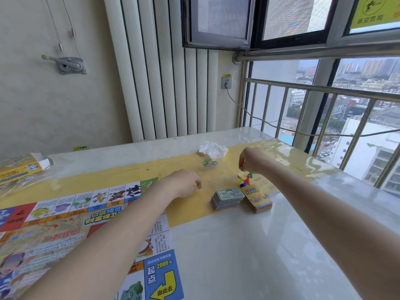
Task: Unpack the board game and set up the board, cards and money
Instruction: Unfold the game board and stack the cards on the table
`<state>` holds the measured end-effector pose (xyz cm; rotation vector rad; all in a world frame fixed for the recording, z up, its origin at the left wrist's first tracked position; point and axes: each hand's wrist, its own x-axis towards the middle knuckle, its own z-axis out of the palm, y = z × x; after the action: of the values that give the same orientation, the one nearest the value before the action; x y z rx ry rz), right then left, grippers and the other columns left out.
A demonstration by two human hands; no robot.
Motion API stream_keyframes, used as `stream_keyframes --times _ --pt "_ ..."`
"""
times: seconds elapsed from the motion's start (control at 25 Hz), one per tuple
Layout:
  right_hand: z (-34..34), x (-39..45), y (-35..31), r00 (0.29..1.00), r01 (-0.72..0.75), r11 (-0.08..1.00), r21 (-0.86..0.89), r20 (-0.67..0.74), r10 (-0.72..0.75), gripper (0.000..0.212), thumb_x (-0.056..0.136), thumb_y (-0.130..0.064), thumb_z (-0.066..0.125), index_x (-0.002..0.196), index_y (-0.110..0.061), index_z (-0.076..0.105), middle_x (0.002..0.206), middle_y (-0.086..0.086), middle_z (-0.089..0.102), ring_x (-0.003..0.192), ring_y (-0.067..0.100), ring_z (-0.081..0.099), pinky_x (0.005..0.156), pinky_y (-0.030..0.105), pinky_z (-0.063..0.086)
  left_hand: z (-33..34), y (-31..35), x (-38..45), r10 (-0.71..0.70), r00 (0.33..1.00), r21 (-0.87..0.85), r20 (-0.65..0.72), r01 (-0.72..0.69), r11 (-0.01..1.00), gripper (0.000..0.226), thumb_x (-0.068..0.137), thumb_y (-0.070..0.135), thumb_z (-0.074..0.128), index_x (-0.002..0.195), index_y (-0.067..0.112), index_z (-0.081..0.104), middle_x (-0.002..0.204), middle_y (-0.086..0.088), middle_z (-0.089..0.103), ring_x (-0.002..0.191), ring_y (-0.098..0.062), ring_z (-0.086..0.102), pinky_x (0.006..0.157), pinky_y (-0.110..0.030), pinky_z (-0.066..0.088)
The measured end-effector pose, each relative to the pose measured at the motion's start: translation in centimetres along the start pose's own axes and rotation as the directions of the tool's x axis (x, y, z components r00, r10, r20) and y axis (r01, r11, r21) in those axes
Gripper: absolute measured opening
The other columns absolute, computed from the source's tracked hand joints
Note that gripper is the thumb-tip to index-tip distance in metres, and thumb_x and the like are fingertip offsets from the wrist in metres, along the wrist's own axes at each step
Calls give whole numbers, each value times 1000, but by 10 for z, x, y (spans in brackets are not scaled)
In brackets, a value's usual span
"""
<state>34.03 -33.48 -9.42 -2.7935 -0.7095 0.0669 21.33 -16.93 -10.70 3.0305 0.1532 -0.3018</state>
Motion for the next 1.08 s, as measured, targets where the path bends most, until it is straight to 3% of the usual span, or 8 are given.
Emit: stream_keyframes --times 0.12,0.24,0.36,0.48,0.6,0.76,0.96,1.08 --pt "7 -3 3 996 39 998 -57 83 -34 27 86 7 46 94 -3 70 104 13 65 79 23 59 55 20 46 -4 -1 -1 11 1000 -21 1 -11 1000 32 96 19 43 123 25 59 146 -3 40 129 -24 42 105 -32 35" --pt "-3 8 -11 985 153 988 -37 -77 -156 35 88 5 39 104 -7 68 111 13 65 99 27 60 81 30 48 -11 -3 -3 34 999 -51 7 -34 998 31 95 21 48 123 25 60 144 -1 43 128 -21 44 104 -29 37" --pt "7 24 -39 958 287 958 -18 -2 -287 43 89 6 35 122 -9 57 123 11 59 114 27 54 96 33 42 -14 -5 -2 55 998 -70 16 -54 996 31 95 21 50 124 24 61 141 0 47 125 -19 47 104 -30 38" --pt "32 41 -56 940 322 937 -136 161 -300 44 90 2 34 130 -8 48 130 15 50 118 29 47 92 33 39 -13 -7 4 62 998 -65 29 -60 996 31 94 22 51 123 25 61 137 0 51 120 -20 51 102 -34 42" --pt "36 50 -63 938 324 917 -234 208 -278 41 93 -5 34 132 -10 46 132 14 45 120 29 45 86 30 37 -14 -11 7 63 997 -68 36 -61 996 30 93 24 52 121 28 62 134 1 54 115 -21 54 99 -35 44" --pt "26 57 -64 916 340 888 -309 322 -239 40 95 -16 34 134 -19 46 135 10 43 122 27 42 93 32 36 -13 -9 6 59 998 -76 33 -57 996 30 93 21 51 121 26 63 136 1 52 118 -21 52 100 -34 43" --pt "12 62 -69 897 359 847 -392 396 -197 43 92 -11 37 131 -24 49 131 7 51 118 26 48 99 36 41 -11 -7 8 39 999 -83 35 -36 996 30 94 19 50 121 26 62 141 -1 46 122 -22 50 102 -35 42" --pt "10 66 -69 884 378 839 -391 421 -202 40 89 -11 45 127 -22 52 126 8 56 112 27 55 95 36 45 -13 -7 7 29 999 -86 35 -26 996 30 94 19 50 121 26 62 139 -1 48 120 -22 51 100 -35 43"
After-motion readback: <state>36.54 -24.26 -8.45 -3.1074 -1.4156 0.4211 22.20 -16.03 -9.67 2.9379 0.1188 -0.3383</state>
